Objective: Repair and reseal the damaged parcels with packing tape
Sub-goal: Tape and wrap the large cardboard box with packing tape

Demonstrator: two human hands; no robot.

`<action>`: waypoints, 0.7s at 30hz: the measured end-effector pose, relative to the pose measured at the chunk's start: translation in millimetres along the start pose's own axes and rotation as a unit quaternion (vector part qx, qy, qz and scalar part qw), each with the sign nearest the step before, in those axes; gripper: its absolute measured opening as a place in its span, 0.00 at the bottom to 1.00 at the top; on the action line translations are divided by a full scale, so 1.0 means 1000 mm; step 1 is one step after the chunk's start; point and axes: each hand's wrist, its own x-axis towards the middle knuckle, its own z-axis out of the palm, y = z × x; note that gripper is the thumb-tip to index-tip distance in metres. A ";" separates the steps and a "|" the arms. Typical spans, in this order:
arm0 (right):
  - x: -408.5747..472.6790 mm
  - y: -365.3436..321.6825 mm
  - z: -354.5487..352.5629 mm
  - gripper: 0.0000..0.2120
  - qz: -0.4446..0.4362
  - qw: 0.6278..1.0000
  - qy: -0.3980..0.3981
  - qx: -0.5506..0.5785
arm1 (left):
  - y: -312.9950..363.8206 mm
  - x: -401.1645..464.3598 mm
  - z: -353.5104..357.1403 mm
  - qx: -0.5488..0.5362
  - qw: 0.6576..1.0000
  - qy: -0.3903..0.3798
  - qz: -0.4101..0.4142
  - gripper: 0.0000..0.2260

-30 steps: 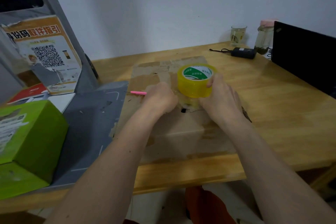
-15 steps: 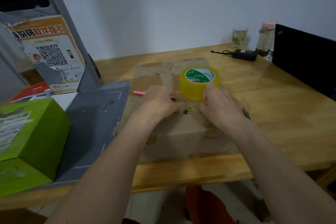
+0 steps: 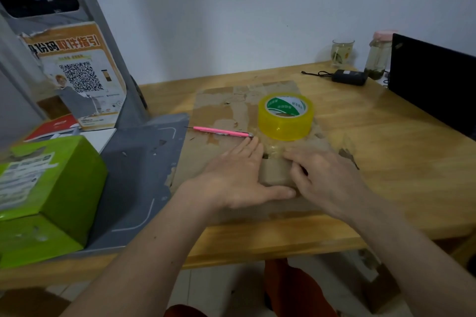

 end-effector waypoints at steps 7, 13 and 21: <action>-0.004 -0.013 -0.001 0.31 -0.006 0.997 0.012 -0.070 | -0.002 -0.004 0.008 0.023 0.997 0.064 -0.042 0.53; 0.015 -0.042 0.003 0.26 -0.013 0.994 -0.071 -0.079 | -0.006 -0.003 0.009 0.016 0.998 0.067 0.000 0.42; 0.012 -0.032 0.003 0.21 -0.067 0.992 -0.108 -0.011 | 0.000 -0.007 0.008 0.008 0.996 0.067 -0.065 0.46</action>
